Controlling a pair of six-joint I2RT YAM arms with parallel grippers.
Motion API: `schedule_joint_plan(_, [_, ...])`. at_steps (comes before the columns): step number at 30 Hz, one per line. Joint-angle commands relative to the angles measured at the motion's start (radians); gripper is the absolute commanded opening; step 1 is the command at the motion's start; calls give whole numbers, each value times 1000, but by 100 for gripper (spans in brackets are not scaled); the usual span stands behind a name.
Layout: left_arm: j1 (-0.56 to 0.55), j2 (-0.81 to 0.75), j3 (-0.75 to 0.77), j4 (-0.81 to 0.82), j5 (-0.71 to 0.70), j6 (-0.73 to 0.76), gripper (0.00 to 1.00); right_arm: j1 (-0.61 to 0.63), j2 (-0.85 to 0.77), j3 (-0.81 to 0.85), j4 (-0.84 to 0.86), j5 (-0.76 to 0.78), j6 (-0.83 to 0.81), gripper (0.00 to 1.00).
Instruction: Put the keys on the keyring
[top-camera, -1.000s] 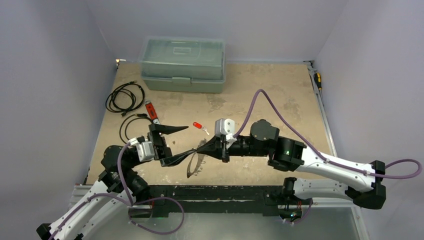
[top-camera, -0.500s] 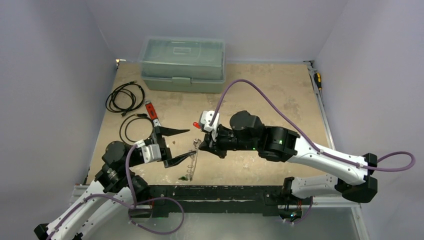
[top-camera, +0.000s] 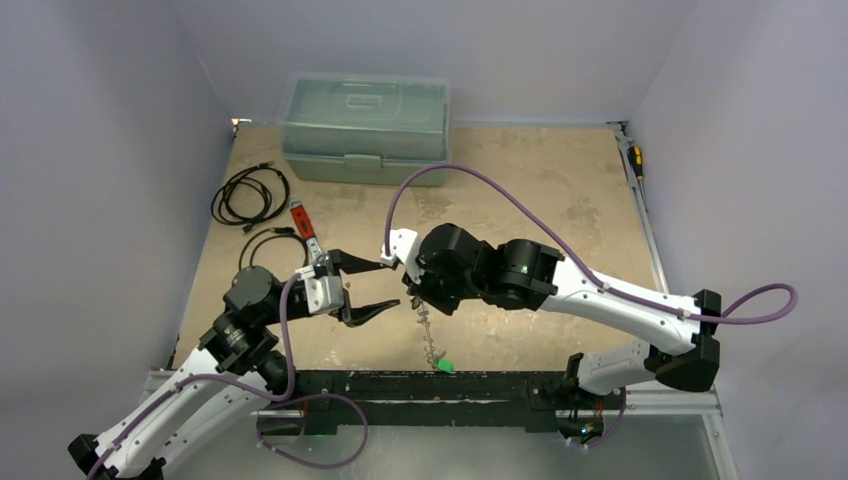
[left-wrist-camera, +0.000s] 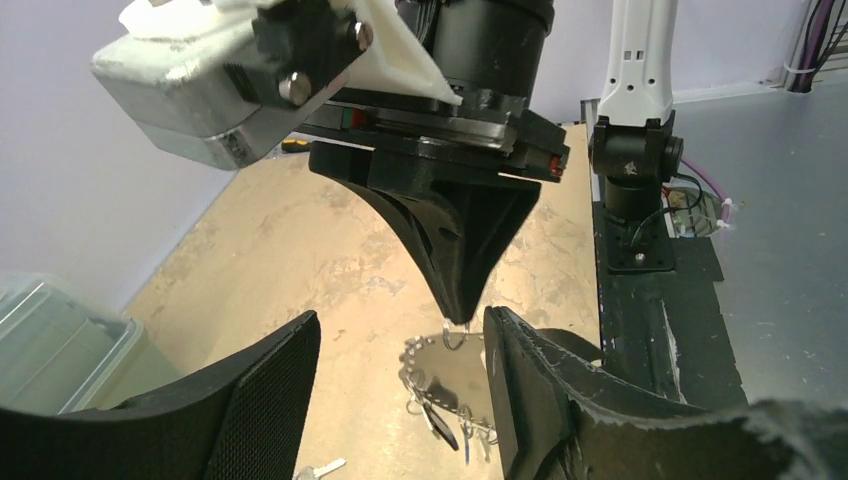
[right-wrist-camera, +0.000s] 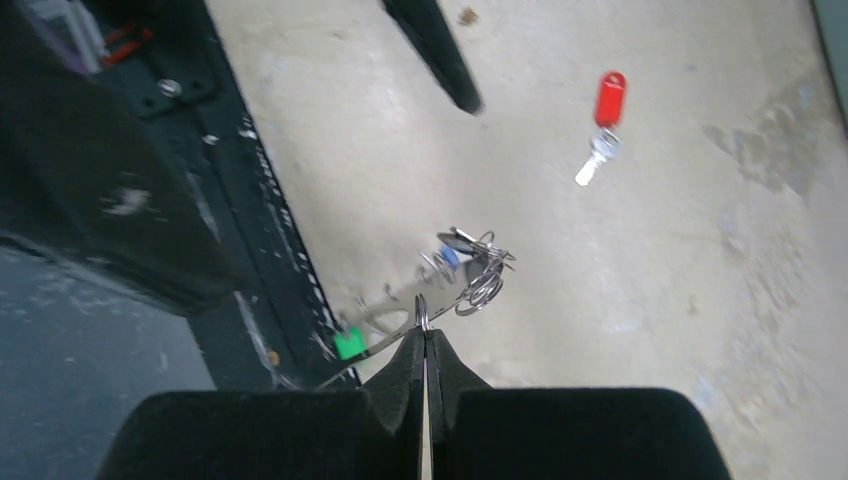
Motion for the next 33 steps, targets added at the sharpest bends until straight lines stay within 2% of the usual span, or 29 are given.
schedule_joint_plan(1, [-5, -7, 25, 8, 5, 14, 61, -3, 17, 92, -120, 140, -61, 0])
schedule_joint_plan(13, [-16, 53, 8, 19, 106, 7, 63, 28, -22, 96, -124, 58, -111, 0])
schedule_joint_plan(19, [-19, 110, 16, 50, 170, -46, 60, 58, -20, 90, -145, 111, -82, 0])
schedule_joint_plan(26, [-24, 165, -8, 75, 125, -135, 60, 58, -7, 89, -135, 137, -54, 0])
schedule_joint_plan(33, [-39, 181, -14, 51, 134, -77, 62, 60, -28, 76, -133, 29, -121, 0])
